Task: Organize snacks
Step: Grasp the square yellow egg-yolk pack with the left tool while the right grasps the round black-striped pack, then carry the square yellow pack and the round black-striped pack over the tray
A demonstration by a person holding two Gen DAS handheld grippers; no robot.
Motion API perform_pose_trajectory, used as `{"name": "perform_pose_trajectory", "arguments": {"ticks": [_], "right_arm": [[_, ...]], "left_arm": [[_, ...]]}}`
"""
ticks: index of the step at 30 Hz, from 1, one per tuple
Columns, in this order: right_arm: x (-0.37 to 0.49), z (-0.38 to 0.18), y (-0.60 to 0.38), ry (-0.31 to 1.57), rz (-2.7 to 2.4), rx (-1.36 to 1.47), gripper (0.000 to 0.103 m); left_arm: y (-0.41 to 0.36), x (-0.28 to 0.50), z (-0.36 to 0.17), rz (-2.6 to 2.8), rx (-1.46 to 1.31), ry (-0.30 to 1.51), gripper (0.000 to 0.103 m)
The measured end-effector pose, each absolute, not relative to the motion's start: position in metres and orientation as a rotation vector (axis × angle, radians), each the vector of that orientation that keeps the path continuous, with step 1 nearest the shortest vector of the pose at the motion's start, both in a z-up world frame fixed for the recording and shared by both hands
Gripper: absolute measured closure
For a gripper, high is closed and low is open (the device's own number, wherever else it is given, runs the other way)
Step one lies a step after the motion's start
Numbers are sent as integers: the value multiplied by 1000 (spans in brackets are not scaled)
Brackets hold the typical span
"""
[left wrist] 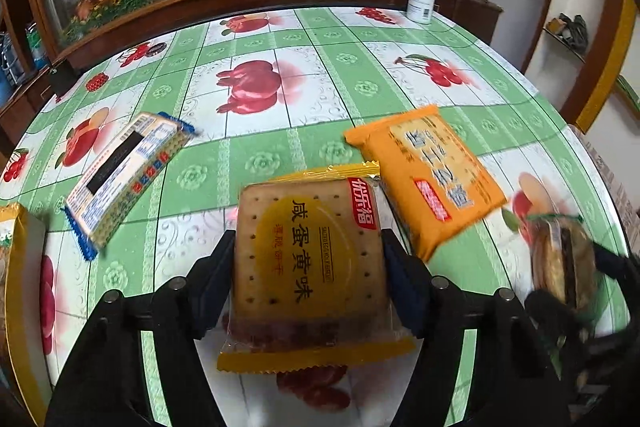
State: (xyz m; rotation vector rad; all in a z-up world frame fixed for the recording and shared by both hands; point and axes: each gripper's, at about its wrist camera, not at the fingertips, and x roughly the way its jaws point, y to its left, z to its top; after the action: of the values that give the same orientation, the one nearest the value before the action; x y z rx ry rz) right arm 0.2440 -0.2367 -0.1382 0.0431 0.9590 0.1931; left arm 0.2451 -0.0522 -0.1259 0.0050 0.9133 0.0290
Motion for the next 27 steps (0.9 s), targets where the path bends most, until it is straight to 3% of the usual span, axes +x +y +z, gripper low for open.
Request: {"name": "perform_pose_trajectory", "arguments": {"ticks": [2,5,7,13,19,25,27], "right_arm": [[243,-138,-238,951,215,59,3],[239,-134,-243,925,255,98,20],[237,-134,-243,923,265,97,23],[226,-133,-230,929,318,46,24],[213,-138,-196,963,246,-152,8],[218,-140,-196,989,155,-82,6],[220,-140,-195,986,158,-74,12]], "left_arm": [[-47,236,-125,26,-8,918,35],[-39,223,-123,26,-31,920,35],[-32,210,-123,32,-48,918,35],[-13,181,-121,43,-119,915,35],[1,159,-115,75,-169,892,35],[4,146,-103,75,-177,868,35],[3,141,-100,73,-167,858,35]]}}
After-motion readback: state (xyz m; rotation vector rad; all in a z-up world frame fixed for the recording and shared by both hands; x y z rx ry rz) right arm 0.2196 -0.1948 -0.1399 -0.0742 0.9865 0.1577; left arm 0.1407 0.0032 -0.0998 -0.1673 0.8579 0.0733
